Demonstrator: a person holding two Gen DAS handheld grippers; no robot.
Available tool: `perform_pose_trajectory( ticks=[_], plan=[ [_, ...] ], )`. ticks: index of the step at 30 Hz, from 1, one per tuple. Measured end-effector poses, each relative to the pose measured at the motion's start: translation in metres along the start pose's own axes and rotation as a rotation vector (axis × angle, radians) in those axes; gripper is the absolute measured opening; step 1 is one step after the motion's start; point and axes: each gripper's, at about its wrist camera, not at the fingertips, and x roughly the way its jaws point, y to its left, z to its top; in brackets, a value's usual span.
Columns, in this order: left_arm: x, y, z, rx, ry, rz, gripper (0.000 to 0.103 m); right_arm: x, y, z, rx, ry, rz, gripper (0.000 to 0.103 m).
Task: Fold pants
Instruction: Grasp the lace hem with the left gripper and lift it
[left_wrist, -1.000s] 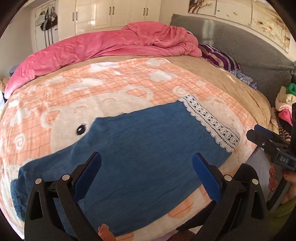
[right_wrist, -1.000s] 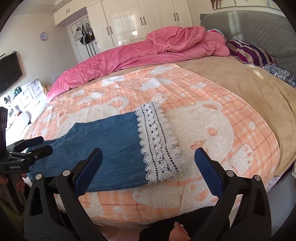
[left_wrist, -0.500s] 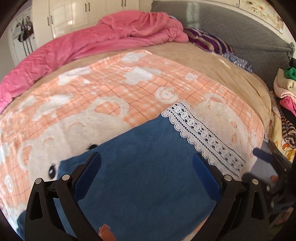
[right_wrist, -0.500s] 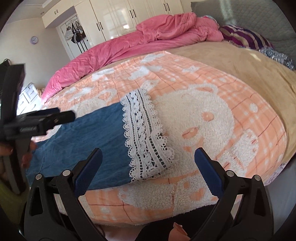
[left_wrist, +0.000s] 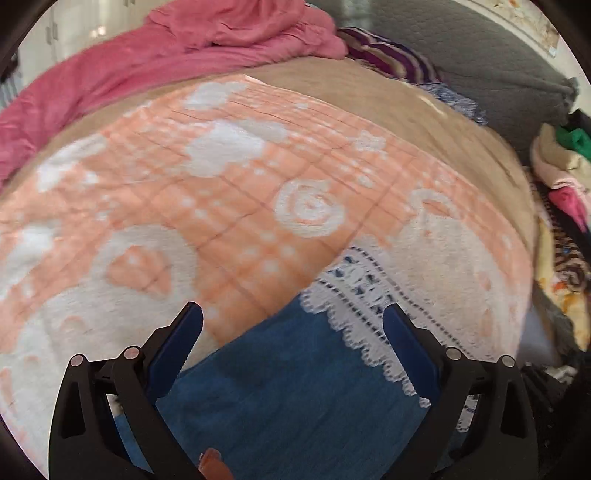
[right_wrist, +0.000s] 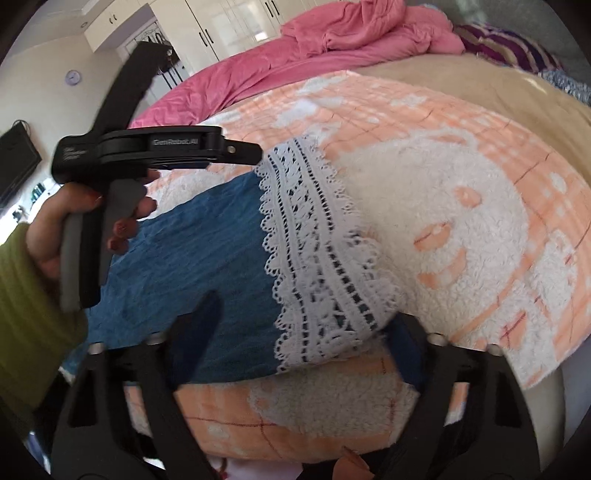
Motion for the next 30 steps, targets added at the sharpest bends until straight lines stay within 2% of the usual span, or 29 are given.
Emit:
perform_pose_trajectory(
  ticks=[3,4,5,6,7,8,10,12,14,15,16,17,20,22,24,30],
  plan=[
    [0.01,-0.001,0.005,0.023,0.018,-0.057,0.093,0.004,-0.007,0.001,0.027,-0.008,0.012,0.058],
    [0.014,-0.002,0.007,0.028,0.023,-0.077,0.082,0.004,-0.008,0.001,0.026,-0.018,0.006,0.055],
    [0.017,-0.002,0.007,0.031,0.029,-0.089,0.075,0.005,-0.009,0.002,0.024,-0.022,0.003,0.046],
    [0.022,-0.002,0.008,0.03,0.04,-0.09,0.069,0.005,-0.01,0.002,0.026,-0.026,0.004,0.035],
    [0.027,-0.001,0.009,0.023,0.055,-0.098,0.068,0.005,-0.01,0.002,0.03,-0.029,0.013,0.03],
    [0.034,0.0,0.009,0.016,0.073,-0.122,0.067,0.006,-0.012,0.003,0.045,-0.029,0.047,0.028],
    [0.04,0.004,0.008,0.01,0.071,-0.155,0.067,0.01,-0.013,0.004,0.051,-0.028,0.047,0.03],
    [0.044,0.007,0.008,0.005,0.074,-0.182,0.07,0.011,-0.014,0.003,0.071,-0.033,0.066,0.041],
    [0.045,0.009,0.008,-0.006,0.063,-0.211,0.071,0.013,-0.009,0.003,0.06,-0.034,0.067,0.044],
    [0.045,0.009,0.008,-0.013,0.054,-0.23,0.068,0.014,-0.005,0.003,0.039,-0.034,0.057,0.042],
    [0.046,0.008,0.007,-0.025,0.05,-0.251,0.052,0.014,-0.003,0.002,0.029,-0.034,0.054,0.039],
    [0.046,0.007,0.006,-0.036,0.05,-0.269,0.043,0.015,-0.002,0.001,0.021,-0.032,0.056,0.03],
    [0.043,0.003,0.002,-0.031,0.036,-0.264,0.033,0.016,-0.004,0.002,0.029,-0.032,0.084,0.021],
    [0.038,0.004,0.001,-0.032,0.022,-0.257,0.023,0.015,-0.006,0.001,0.047,-0.03,0.12,0.013],
    [0.029,0.01,0.001,-0.046,-0.001,-0.258,0.017,0.011,-0.005,0.002,0.065,-0.038,0.149,0.012],
    [-0.028,0.026,-0.007,-0.057,-0.129,-0.301,0.016,-0.015,0.028,0.011,-0.019,-0.107,0.186,0.012]
  ],
)
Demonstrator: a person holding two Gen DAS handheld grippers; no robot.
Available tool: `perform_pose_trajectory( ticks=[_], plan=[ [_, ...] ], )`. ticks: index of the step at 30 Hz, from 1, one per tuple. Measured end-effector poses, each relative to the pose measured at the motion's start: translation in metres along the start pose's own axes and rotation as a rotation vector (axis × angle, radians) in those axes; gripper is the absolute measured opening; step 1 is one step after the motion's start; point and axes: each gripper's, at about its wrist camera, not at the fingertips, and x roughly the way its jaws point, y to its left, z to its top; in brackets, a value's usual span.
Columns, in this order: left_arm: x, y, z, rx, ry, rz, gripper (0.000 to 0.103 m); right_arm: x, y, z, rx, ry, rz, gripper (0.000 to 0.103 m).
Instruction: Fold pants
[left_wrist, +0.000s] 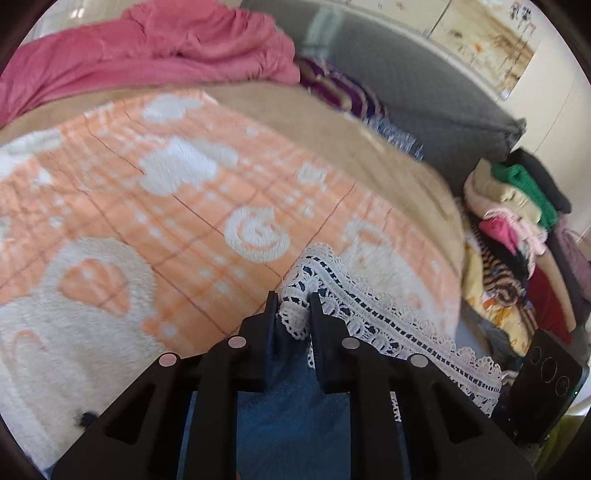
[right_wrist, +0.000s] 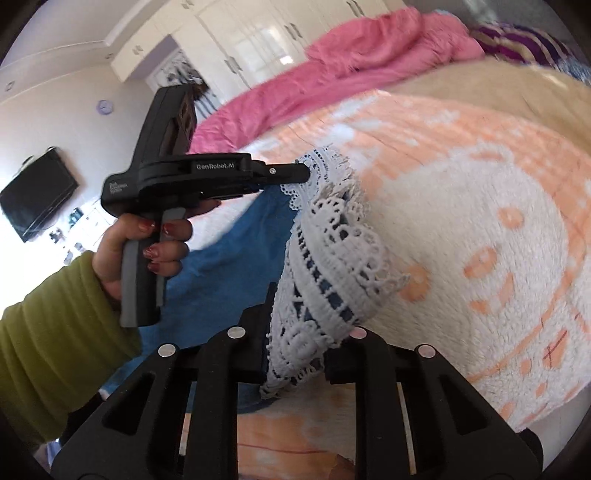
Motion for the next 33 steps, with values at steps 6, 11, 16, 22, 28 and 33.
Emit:
perform_pose_trajectory(
  ticks=[6,11,16,22,28,33],
  plan=[
    [-0.073,0.028,-0.022,-0.081,-0.086,0.021,0.016,0.006,0.072,0.01,-0.159,0.002,0.07,0.012],
    [-0.107,0.077,-0.064,-0.261,-0.084,0.121,0.017,0.046,0.127,-0.013,-0.348,0.082,0.045,0.013],
    [-0.132,0.122,-0.103,-0.501,-0.08,0.094,0.047,0.081,0.158,-0.05,-0.535,0.186,-0.01,0.021],
    [-0.184,0.15,-0.137,-0.72,-0.171,0.038,0.062,0.082,0.205,-0.086,-0.824,0.195,0.009,0.042],
    [-0.183,0.158,-0.153,-0.787,-0.145,0.023,0.063,0.078,0.207,-0.103,-0.845,0.253,0.053,0.06],
    [-0.173,0.146,-0.144,-0.687,-0.123,0.044,0.063,0.053,0.185,-0.074,-0.655,0.236,0.155,0.073]
  ],
)
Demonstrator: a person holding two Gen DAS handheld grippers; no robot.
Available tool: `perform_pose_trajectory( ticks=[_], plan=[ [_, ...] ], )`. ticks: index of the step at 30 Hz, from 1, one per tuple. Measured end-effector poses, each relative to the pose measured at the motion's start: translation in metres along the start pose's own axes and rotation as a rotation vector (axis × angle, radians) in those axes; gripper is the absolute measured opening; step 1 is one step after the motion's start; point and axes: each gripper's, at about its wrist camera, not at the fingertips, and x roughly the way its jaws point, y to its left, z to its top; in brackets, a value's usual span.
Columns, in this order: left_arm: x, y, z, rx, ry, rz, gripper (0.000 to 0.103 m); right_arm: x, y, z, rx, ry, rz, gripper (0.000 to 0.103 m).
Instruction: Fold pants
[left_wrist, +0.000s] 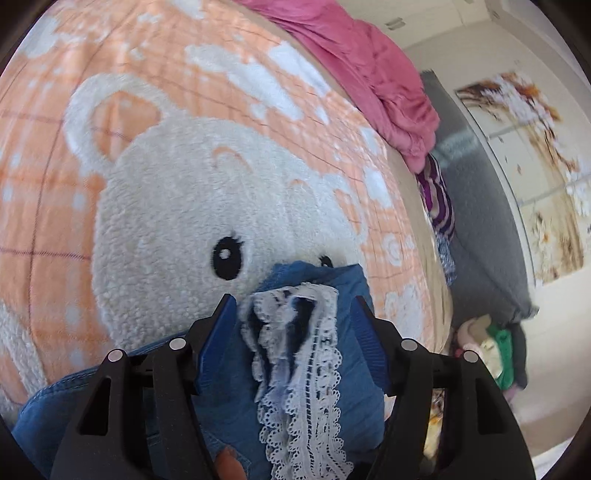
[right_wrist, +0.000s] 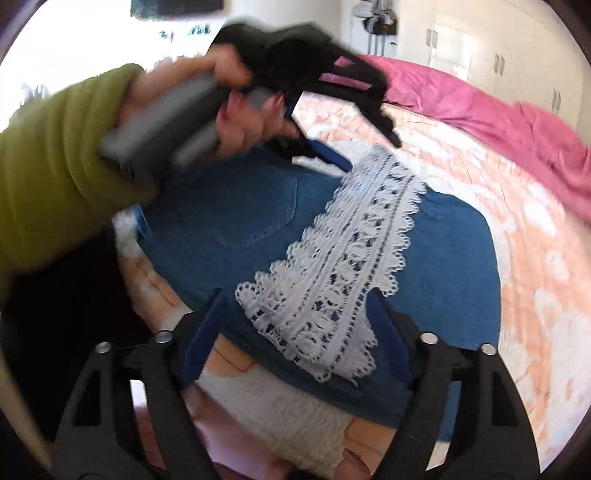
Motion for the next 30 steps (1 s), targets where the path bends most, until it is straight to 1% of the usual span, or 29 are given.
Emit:
perform_pose_trajectory(
  ticks=[1,3,4,8,9,10,11,12,13,14,15,16,19,22,24,25,28,30],
  plan=[
    [0.001,0.0,-0.001,0.011,-0.002,0.004,0.063,-0.007,-0.006,0.0,0.033,-0.017,0.004,0.076],
    [0.004,-0.003,-0.002,0.041,-0.003,0.029,0.063,-0.018,-0.025,0.003,0.108,-0.046,-0.023,0.08],
    [0.006,-0.004,-0.001,0.049,-0.001,0.039,0.063,-0.023,-0.037,0.004,0.146,-0.049,-0.054,0.08],
    [0.017,-0.004,-0.003,0.075,0.026,0.078,0.063,-0.027,-0.053,0.006,0.197,-0.028,-0.141,0.081],
    [0.018,-0.003,-0.003,0.081,0.029,0.079,0.063,-0.024,-0.058,0.009,0.214,-0.024,-0.148,0.081],
    [0.02,-0.004,-0.003,0.088,0.034,0.083,0.062,-0.024,-0.061,0.008,0.23,-0.021,-0.137,0.081],
    [0.022,-0.005,-0.003,0.096,0.033,0.09,0.061,-0.027,-0.059,0.0,0.231,-0.017,-0.133,0.081],
    [0.024,-0.006,-0.004,0.103,0.035,0.09,0.061,-0.028,-0.058,0.0,0.225,-0.016,-0.136,0.081],
    [0.025,-0.007,-0.004,0.114,0.032,0.096,0.058,-0.028,-0.054,0.0,0.213,-0.014,-0.133,0.081],
    [0.026,-0.009,-0.005,0.124,0.028,0.107,0.052,-0.023,-0.046,0.002,0.194,-0.009,-0.122,0.081],
    [0.028,-0.01,-0.006,0.129,0.032,0.118,0.037,-0.022,-0.033,0.003,0.179,-0.005,-0.115,0.081],
    [0.029,-0.01,-0.006,0.128,0.032,0.125,0.031,-0.019,-0.025,0.004,0.154,0.003,-0.101,0.081],
    [0.027,-0.012,-0.006,0.135,0.034,0.14,0.023,0.001,-0.013,0.007,0.106,0.042,-0.102,0.084],
    [0.011,-0.021,-0.008,0.181,0.025,0.18,0.023,0.005,-0.001,-0.002,0.089,0.072,-0.096,0.084],
    [0.002,-0.026,-0.008,0.222,0.022,0.187,0.023,0.009,0.0,-0.004,0.089,0.089,-0.093,0.085],
    [0.001,-0.028,-0.009,0.242,0.014,0.209,0.024,0.011,0.0,-0.005,0.092,0.1,-0.091,0.085],
    [0.015,-0.023,-0.011,0.253,0.032,0.269,0.026,0.012,0.001,-0.008,0.095,0.112,-0.092,0.086],
    [0.023,-0.022,-0.012,0.271,0.042,0.297,0.029,0.006,0.002,-0.005,0.092,0.093,-0.099,0.086]
  ],
)
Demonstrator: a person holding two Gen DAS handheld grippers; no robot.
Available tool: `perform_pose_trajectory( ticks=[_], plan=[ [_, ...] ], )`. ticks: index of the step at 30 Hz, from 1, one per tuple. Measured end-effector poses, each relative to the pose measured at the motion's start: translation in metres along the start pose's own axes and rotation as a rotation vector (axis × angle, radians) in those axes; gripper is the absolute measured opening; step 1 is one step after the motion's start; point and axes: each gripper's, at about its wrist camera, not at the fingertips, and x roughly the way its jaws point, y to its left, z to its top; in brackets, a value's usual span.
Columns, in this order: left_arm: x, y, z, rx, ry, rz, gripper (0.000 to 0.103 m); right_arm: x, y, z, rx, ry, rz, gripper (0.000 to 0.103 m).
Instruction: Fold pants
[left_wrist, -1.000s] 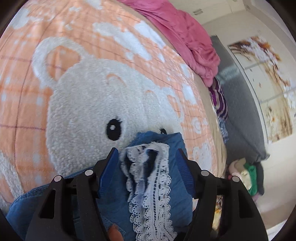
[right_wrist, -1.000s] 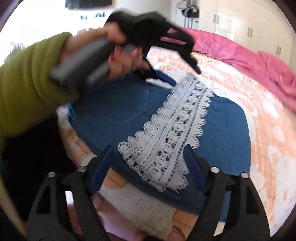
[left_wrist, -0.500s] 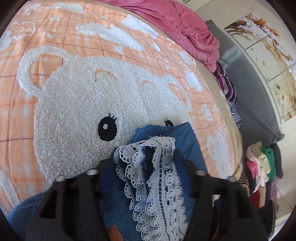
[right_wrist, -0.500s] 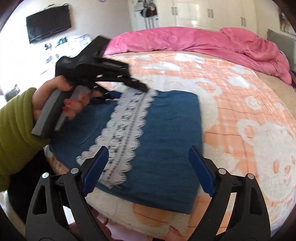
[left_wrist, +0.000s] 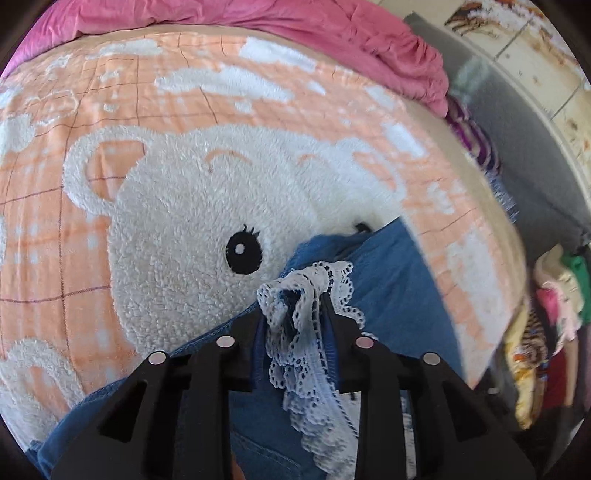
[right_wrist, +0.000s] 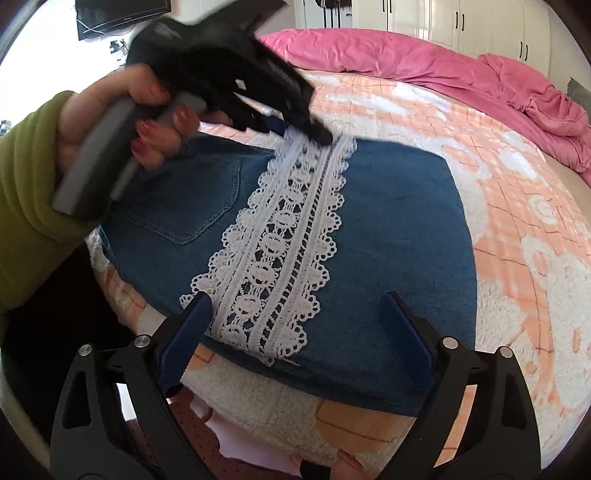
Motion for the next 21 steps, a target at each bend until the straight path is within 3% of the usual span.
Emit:
perform_pose_trajectory(
  ticks=[5,9,11,13,14,17,21],
  plan=[
    [-0.005,-0.001,0.0,0.012,-0.038,0.017,0.037,-0.013,0.005,0.005,-0.036,-0.052,-0.011,0.088],
    [-0.006,0.0,0.001,0.012,-0.045,0.037,0.042,-0.007,0.03,-0.002,-0.162,-0.025,0.017,0.088],
    [-0.007,0.002,0.001,0.007,-0.045,0.038,0.044,0.001,0.044,-0.009,-0.229,0.005,-0.028,0.088],
    [-0.008,0.002,0.001,0.006,-0.049,0.043,0.046,0.006,0.048,-0.011,-0.258,0.013,-0.077,0.07],
    [-0.009,0.002,0.001,0.006,-0.049,0.042,0.046,0.008,0.047,-0.01,-0.251,0.024,-0.057,0.054],
    [-0.009,0.001,0.001,0.009,-0.048,0.046,0.047,0.003,0.045,-0.004,-0.225,0.01,-0.007,0.023],
    [-0.005,0.001,0.001,0.007,-0.039,0.056,0.048,0.005,0.055,-0.004,-0.278,0.012,-0.02,0.025]
  ],
)
